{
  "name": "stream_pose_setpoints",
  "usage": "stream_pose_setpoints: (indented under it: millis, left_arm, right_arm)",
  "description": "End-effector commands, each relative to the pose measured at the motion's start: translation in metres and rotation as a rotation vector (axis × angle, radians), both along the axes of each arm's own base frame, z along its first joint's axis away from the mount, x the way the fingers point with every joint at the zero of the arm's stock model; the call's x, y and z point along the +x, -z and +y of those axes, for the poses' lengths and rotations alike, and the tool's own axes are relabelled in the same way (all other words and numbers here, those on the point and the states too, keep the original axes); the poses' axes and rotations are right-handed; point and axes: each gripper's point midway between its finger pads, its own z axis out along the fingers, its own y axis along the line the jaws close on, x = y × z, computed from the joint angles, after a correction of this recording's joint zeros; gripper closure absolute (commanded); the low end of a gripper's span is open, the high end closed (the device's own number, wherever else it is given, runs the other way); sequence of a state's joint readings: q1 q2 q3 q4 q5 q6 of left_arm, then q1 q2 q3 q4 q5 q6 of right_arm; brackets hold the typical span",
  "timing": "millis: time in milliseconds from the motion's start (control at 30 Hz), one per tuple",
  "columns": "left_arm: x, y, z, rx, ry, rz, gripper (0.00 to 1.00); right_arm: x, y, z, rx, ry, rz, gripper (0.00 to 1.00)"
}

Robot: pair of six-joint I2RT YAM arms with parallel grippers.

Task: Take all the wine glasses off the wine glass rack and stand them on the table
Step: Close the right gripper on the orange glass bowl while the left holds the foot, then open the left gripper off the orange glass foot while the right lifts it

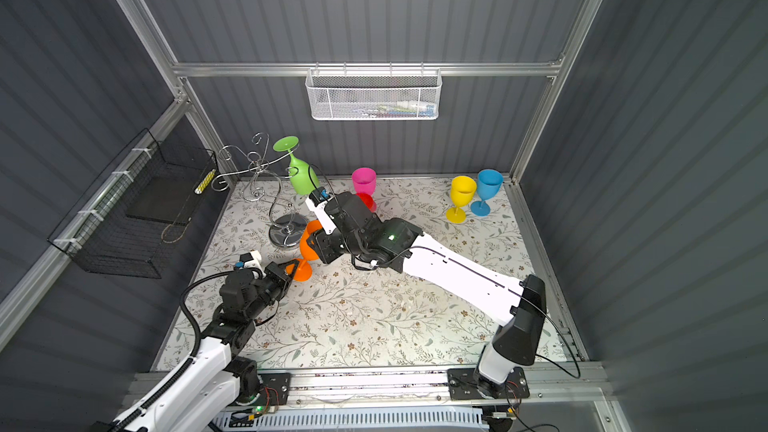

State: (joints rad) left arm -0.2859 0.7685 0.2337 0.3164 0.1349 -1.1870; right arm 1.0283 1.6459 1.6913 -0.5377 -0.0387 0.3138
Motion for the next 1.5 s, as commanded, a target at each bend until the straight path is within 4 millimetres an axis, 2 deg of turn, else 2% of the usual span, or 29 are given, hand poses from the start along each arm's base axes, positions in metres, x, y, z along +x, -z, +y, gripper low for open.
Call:
stream_pose_setpoints:
  millis: [0,333,600,800,1033,1167,1200,1233,1367,1467]
  left_arm:
    - [0.004,-0.008,-0.003,0.0,-0.024,-0.055,1.0]
    - [0.001,-0.009,-0.021,0.032,0.009,-0.075,1.0]
    - [0.001,-0.012,-0.019,0.034,-0.002,-0.087,1.0]
    - [0.001,-0.017,-0.019,0.032,-0.003,-0.098,1.0]
    - [0.002,-0.02,-0.019,0.03,-0.003,-0.104,1.0]
    - [0.002,-0.021,-0.019,0.03,-0.002,-0.106,1.0]
    - [0.002,-0.022,-0.02,0.029,-0.001,-0.106,0.98]
    - [0.002,-0.023,-0.019,0.03,-0.003,-0.108,0.92]
    - [0.001,-0.026,-0.019,0.036,-0.002,-0.112,0.58]
    - [0.0,-0.03,-0.018,0.045,-0.001,-0.115,0.43]
  right_arm:
    - [0.002,0.003,-0.002,-0.025,0.008,0.02,0.59]
    - [0.006,0.01,-0.004,-0.044,0.013,0.03,0.59]
    - [0.002,0.013,0.0,-0.038,-0.008,0.057,0.68]
    - [0.001,0.017,0.004,-0.046,-0.022,0.074,0.79]
    - [0.0,0.018,0.007,-0.05,-0.036,0.08,0.99]
    - [0.0,0.016,0.007,-0.053,-0.043,0.08,1.0]
    - [0.0,0.016,0.008,-0.054,-0.045,0.079,1.0]
    - [0.0,0.016,0.008,-0.057,-0.046,0.08,1.0]
    - [0.002,0.013,0.008,-0.059,-0.043,0.068,1.0]
    - [0.003,0.008,0.007,-0.061,-0.044,0.055,1.0]
